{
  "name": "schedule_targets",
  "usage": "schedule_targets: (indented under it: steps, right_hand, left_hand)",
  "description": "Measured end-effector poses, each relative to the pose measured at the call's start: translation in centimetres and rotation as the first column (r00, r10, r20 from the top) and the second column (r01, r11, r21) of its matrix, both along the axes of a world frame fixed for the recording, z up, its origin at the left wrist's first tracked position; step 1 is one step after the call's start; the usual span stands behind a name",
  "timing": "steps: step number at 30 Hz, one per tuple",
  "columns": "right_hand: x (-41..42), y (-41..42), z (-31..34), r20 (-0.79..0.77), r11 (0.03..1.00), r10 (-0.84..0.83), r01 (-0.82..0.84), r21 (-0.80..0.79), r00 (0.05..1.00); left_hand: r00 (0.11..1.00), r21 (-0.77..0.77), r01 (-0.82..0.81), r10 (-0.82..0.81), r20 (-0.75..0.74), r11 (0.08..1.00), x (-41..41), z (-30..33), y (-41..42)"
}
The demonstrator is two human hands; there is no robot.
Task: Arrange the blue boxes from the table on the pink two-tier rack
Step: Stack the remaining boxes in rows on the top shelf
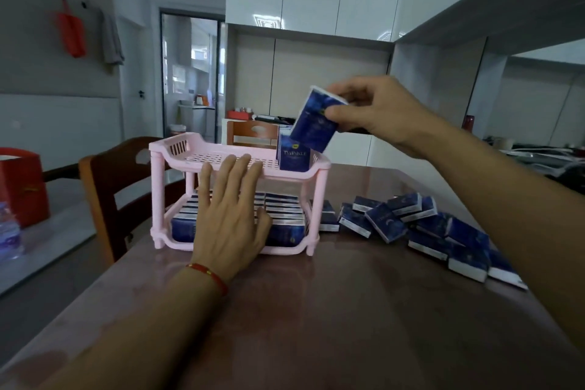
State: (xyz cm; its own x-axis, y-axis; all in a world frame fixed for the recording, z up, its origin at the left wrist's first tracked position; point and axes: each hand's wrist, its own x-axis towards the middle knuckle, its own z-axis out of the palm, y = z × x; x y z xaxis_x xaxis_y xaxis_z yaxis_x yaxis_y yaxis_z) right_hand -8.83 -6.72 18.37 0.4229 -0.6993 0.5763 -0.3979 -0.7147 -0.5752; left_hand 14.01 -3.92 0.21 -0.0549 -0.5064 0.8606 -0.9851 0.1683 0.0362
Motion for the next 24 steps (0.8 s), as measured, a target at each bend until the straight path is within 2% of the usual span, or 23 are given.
schedule_targets:
  steps: [7, 20, 24]
  right_hand:
    - [4.0, -2.7, 0.1, -0.317, 0.999, -0.047, 0.051, 0.006, 0.947]
    - [3.5, -4.7, -1.0, -0.460, 0.996, -0.093, 0.076, -0.055, 0.883]
    - [3.7, -5.4, -0.4, -0.560, 0.993, -0.114, 0.084, -0.079, 0.821]
  left_hand:
    - [0.999, 0.001, 0.027, -0.027, -0.025, 1.000, 0.0, -0.2, 0.0]
    - [0.995, -0.004, 0.060, -0.060, -0.082, 0.998, -0.2, -0.3, -0.3]
    - [0.994, -0.010, 0.066, -0.067, -0.090, 0.998, -0.2, -0.3, -0.3]
